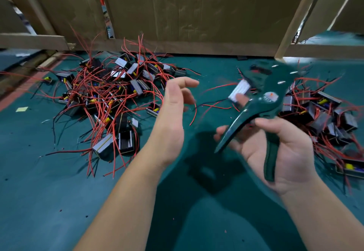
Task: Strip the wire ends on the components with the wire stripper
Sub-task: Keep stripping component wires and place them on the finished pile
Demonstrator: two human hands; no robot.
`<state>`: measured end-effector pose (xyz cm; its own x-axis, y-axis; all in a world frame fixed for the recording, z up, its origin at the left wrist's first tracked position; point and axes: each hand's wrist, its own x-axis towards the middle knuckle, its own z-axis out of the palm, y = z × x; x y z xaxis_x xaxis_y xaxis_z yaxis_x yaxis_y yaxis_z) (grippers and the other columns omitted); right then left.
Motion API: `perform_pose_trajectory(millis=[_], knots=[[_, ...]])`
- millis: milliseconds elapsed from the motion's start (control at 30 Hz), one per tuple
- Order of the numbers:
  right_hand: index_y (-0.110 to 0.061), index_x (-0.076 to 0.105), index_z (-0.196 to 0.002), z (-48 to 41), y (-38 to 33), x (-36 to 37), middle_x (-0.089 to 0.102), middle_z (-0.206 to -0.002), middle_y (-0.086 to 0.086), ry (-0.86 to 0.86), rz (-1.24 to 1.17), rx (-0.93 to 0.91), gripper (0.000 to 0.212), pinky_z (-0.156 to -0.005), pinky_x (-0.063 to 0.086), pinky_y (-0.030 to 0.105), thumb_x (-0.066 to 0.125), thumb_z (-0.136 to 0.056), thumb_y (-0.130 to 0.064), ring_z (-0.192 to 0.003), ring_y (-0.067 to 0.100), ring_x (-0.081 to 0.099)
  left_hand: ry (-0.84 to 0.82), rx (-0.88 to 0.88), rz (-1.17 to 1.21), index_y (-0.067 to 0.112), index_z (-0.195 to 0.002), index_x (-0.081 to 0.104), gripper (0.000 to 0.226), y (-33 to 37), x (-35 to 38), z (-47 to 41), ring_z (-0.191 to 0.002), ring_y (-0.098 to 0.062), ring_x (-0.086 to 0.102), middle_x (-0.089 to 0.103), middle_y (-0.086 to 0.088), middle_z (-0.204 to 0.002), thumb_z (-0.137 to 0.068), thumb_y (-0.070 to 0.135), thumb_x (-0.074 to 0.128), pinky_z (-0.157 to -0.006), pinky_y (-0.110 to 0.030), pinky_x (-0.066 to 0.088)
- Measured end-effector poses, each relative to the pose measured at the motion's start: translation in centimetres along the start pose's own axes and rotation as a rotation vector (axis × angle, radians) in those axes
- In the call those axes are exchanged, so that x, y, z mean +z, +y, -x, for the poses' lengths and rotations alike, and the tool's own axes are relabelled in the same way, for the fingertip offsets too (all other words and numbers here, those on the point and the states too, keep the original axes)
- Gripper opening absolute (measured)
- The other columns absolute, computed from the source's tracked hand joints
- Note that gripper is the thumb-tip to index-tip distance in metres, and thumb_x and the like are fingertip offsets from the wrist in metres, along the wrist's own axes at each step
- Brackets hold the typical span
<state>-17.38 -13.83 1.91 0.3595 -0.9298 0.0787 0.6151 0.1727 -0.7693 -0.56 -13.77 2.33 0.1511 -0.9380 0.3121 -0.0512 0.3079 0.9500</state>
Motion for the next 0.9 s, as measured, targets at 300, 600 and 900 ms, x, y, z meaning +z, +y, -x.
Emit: perform_pose_trajectory(millis=[300,600,900], knots=[[-0.009,0.049,-0.101,-0.4,-0.3,-1.3,0.054,-0.085,0.016,0.246,0.295,-0.186,0.028,-0.075,0.054,0.06,0.053,-0.073,-0.008,-0.09,0.049,0.065,0.08,-0.322,-1.143,0.035,-0.123,0.051,0.032,-3.3,-1.7,0.4,-0.134,-0.029,0.019,0.025,-0.015,-0.146,-0.092,0.028,0.049,-0.108,-0.039,0.016],[-0.007,0.048,-0.096,0.0,0.0,-0.7,0.06,-0.073,0.012,0.166,0.212,-0.074,0.023,-0.064,0.055,0.053,0.051,-0.073,-0.007,-0.081,0.046,0.066,0.159,-0.225,-1.239,0.031,-0.137,0.042,0.038,-3.5,-2.4,-0.4,-0.127,-0.025,0.027,0.033,0.011,-0.149,-0.1,0.028,0.035,-0.097,-0.041,0.018],[-0.006,0.053,-0.112,0.0,-0.1,-0.5,0.067,-0.101,0.009,0.124,0.154,0.0,0.039,-0.068,0.055,0.055,0.048,-0.073,-0.01,-0.073,0.041,0.066,0.32,0.214,-0.343,0.029,-0.103,0.061,0.022,-0.7,-2.4,-0.2,-0.085,-0.006,0.067,0.069,0.012,-0.084,-0.094,0.009,0.054,-0.084,-0.038,0.053]])
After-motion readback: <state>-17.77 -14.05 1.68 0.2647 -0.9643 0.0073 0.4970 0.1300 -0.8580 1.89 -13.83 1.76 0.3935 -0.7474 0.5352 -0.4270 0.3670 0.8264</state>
